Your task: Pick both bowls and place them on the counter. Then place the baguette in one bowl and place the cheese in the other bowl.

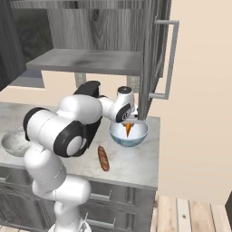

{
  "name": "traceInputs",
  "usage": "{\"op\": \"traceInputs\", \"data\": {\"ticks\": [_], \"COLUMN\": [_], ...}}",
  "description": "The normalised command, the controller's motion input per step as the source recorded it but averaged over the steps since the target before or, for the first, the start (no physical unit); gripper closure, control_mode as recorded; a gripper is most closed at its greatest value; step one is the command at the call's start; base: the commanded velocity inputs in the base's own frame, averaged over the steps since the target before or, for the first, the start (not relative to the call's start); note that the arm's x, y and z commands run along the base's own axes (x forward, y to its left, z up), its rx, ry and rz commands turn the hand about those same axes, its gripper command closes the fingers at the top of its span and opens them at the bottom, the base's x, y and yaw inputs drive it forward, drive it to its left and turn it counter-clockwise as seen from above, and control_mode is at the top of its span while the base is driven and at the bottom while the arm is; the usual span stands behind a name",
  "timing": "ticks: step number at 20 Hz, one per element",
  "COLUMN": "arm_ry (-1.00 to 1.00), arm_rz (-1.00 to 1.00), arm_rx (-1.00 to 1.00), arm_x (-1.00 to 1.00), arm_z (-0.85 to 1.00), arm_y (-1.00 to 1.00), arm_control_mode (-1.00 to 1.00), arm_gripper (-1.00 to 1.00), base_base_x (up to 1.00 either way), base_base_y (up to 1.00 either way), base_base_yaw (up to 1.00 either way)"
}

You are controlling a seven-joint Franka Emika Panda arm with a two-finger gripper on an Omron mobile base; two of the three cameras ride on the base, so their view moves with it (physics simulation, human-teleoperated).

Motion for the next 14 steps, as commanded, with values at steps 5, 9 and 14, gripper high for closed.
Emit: {"op": "traceInputs", "data": {"ticks": [5, 9, 14], "arm_ry": [-0.04, -0.02, 0.0], "arm_rz": [0.0, 0.0, 0.0], "arm_rx": [0.0, 0.02, 0.01], "arm_x": [0.13, 0.07, 0.0], "arm_z": [-0.42, -0.15, -0.03], "arm_y": [-0.01, -0.02, 0.06], "arm_control_mode": [-1.0, -1.0, -1.0], "arm_gripper": [1.0, 1.0, -1.0], "base_base_x": [0.0, 0.0, 0.0], "base_base_y": [0.0, 0.0, 0.0], "base_base_yaw": [0.0, 0.0, 0.0]}}
